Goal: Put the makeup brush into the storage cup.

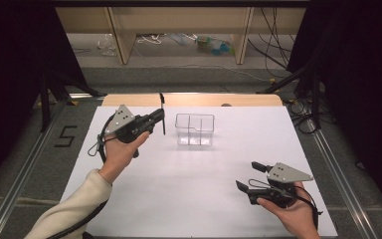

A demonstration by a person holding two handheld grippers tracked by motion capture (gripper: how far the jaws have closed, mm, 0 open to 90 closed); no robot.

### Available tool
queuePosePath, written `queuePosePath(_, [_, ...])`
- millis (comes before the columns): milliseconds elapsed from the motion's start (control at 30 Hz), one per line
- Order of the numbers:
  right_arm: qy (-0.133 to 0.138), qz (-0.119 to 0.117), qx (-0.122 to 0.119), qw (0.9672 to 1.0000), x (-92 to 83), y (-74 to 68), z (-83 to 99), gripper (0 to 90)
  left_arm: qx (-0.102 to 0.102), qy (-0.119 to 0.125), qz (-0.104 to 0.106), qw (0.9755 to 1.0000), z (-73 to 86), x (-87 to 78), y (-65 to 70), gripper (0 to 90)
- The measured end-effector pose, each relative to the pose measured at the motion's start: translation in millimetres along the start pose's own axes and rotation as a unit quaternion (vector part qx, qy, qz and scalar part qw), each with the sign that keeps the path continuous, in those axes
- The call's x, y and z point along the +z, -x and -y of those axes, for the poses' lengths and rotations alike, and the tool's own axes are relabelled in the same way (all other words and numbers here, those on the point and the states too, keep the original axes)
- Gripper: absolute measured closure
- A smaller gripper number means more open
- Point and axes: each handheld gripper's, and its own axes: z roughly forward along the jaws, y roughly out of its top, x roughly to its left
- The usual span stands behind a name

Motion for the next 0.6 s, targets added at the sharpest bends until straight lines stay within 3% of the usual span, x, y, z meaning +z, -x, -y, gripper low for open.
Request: queuePosePath(600, [0.004, 0.001, 0.001, 1.0, 0.8, 0.0, 0.3, 19.9, -0.005, 0.003, 0.004, 1.0, -2.1, 10.3, 2.5, 85.7])
